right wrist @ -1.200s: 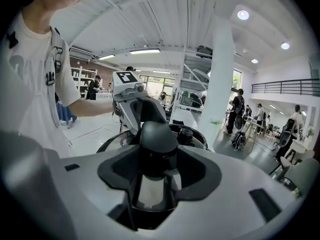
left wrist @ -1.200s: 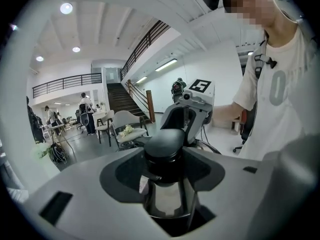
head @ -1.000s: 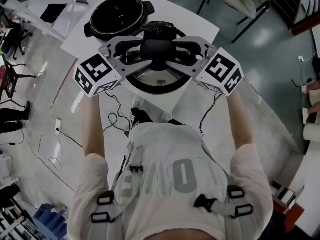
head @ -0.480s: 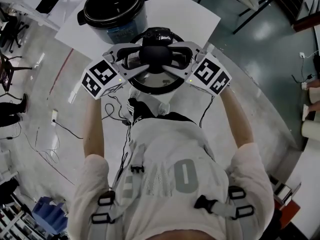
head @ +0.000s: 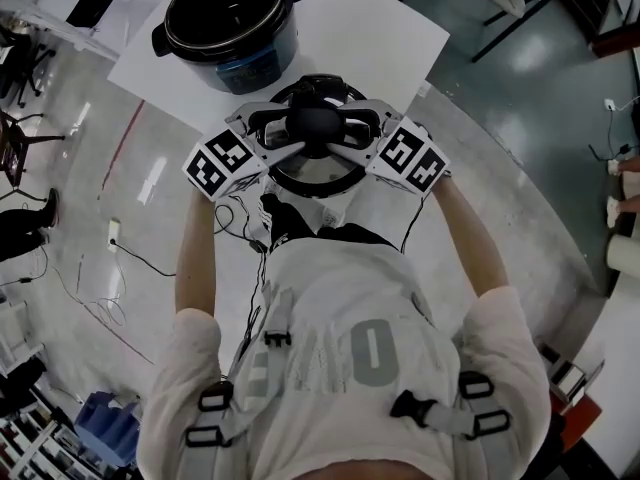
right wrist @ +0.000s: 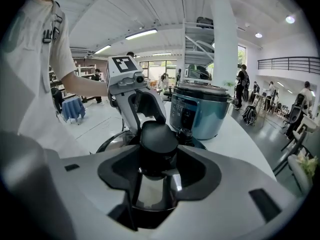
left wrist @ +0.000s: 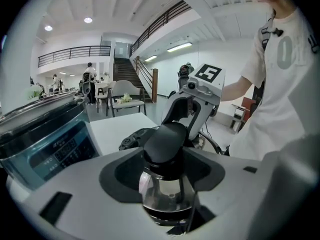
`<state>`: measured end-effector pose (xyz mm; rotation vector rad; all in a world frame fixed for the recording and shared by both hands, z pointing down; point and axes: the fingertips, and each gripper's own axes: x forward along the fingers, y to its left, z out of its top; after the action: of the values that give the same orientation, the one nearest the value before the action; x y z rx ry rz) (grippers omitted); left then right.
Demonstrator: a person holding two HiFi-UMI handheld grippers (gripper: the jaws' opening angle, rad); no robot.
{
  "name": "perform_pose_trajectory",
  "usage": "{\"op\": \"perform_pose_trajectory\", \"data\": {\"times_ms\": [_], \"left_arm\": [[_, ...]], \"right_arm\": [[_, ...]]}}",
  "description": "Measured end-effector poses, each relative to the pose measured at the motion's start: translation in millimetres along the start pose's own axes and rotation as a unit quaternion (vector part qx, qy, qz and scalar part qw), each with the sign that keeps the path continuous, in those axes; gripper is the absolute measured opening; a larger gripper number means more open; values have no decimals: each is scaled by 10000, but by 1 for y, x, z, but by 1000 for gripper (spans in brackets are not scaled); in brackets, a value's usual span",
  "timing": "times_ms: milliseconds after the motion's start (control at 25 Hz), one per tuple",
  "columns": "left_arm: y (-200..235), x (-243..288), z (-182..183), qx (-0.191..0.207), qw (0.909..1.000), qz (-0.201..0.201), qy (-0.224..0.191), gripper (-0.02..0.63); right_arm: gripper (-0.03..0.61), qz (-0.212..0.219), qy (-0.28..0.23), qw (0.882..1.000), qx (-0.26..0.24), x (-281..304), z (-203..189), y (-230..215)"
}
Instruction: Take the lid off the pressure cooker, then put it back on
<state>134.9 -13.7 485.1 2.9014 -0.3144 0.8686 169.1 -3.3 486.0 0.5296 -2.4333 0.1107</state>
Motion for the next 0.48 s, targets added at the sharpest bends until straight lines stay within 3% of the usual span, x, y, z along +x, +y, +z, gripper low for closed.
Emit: {"op": "perform_pose_trajectory", "data": {"times_ms": [480], "left_arm": [[9, 25, -26, -77, 9993, -157, 329, 241]], "right_arm": [[232, -21, 230, 9996, 174, 21, -28, -6]]}}
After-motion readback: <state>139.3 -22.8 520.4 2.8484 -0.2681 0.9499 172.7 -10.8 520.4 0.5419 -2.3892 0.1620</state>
